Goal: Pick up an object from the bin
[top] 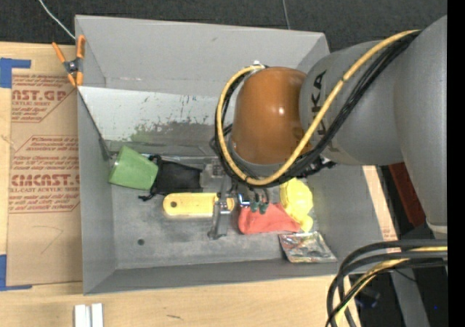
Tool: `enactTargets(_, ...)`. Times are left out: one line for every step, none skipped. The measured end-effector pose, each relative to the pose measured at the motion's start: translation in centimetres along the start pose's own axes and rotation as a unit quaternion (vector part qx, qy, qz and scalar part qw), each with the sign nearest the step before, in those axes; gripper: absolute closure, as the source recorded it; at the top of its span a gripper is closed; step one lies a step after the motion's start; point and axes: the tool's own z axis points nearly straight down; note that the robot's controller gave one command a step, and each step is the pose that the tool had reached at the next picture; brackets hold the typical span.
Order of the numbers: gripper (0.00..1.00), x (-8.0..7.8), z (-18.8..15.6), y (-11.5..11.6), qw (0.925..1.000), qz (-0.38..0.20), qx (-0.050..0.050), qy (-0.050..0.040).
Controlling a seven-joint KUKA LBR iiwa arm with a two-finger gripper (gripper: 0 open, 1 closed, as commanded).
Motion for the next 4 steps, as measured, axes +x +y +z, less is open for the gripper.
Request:
enactTargets(0.0, -0.2, -0.4, -0.1, 1.0, 0.001, 0.0, -0.0037)
enactTargets(0.0, -1.3, 8.3, 0.3, 0.9993, 0.038, -0.001, -0.0009)
enactTargets(1.0, -1.4, 7.3, 0.8, 0.9998, 0.017, -0.001, -0.0043)
enactTargets(1.0, -1.4, 7.3, 0.8, 0.9998, 0.017, -0.001, -0.0043)
